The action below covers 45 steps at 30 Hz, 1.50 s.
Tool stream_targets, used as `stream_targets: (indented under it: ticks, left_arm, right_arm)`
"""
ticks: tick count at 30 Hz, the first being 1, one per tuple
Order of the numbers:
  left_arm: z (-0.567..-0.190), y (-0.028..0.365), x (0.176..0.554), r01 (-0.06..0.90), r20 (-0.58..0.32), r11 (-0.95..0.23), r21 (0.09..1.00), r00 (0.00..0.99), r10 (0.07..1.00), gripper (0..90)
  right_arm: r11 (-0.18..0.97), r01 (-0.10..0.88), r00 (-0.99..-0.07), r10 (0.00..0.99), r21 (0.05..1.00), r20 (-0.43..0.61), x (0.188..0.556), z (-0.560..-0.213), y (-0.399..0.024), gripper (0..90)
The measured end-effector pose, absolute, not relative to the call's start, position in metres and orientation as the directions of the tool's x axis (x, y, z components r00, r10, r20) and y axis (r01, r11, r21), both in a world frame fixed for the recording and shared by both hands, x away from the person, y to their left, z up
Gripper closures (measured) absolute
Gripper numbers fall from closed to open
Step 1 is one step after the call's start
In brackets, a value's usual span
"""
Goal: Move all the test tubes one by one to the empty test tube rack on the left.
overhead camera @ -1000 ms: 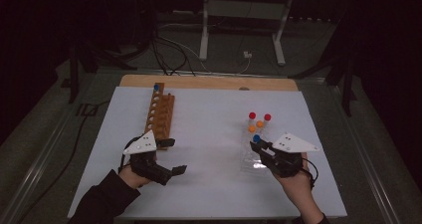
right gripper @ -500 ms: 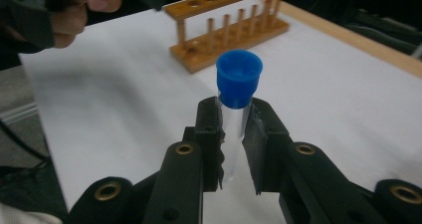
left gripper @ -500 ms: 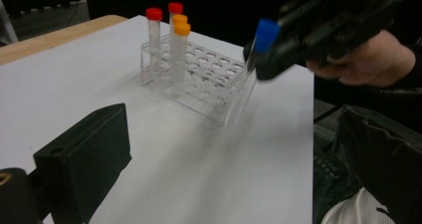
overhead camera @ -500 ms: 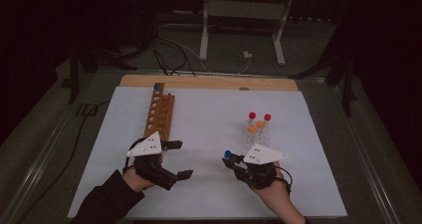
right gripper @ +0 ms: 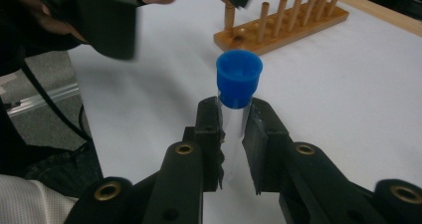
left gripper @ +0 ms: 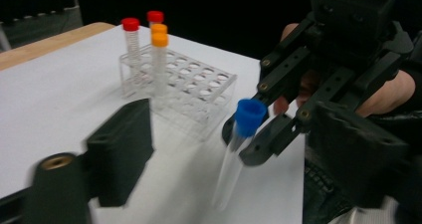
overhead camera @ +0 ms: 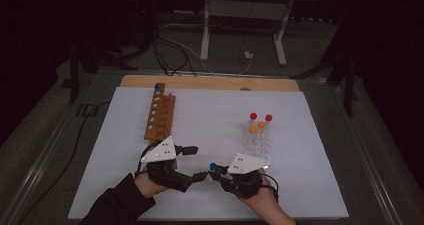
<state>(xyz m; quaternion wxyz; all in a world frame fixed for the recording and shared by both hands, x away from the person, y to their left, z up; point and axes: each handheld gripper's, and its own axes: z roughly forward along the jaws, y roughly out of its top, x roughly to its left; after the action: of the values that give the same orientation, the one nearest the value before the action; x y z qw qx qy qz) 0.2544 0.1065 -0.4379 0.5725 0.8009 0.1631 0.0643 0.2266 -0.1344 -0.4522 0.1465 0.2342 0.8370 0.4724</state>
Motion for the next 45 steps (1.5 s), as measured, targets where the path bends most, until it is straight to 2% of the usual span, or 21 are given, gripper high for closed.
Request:
stream_targets:
  ticks: [7,16,23,32,40,45]
  left_arm:
    - [-0.443,0.095,0.253,0.171,-0.066,-0.322,0.931,0.948,0.312,46.5]
    - [-0.445,0.089,0.253,0.144,-0.044,-0.323,0.935,0.953,0.299,68.1]
    - [-0.446,0.086,0.252,0.119,-0.01,-0.351,0.929,0.954,0.299,74.9]
    - [-0.445,0.088,0.255,0.132,-0.022,-0.355,0.925,0.954,0.298,77.8]
    - [-0.435,0.097,0.26,0.124,-0.006,-0.336,0.934,0.943,0.332,78.0]
    - [-0.428,0.106,0.267,0.128,-0.006,-0.313,0.941,0.931,0.364,78.0]
  right_arm:
    - [0.447,0.258,-0.851,0.525,0.856,-0.018,0.226,-0.454,-0.133,77.2]
    - [0.45,0.265,-0.852,0.524,0.853,-0.012,0.227,-0.454,-0.133,77.3]
    - [0.451,0.272,-0.85,0.526,0.85,-0.007,0.228,-0.454,-0.133,77.2]
    - [0.447,0.273,-0.851,0.526,0.852,-0.003,0.229,-0.455,-0.133,76.1]
    - [0.412,0.26,-0.836,0.549,0.873,-0.011,0.228,-0.451,-0.141,48.2]
    - [0.349,0.265,-0.804,0.594,0.899,0.006,0.229,-0.443,-0.155,27.2]
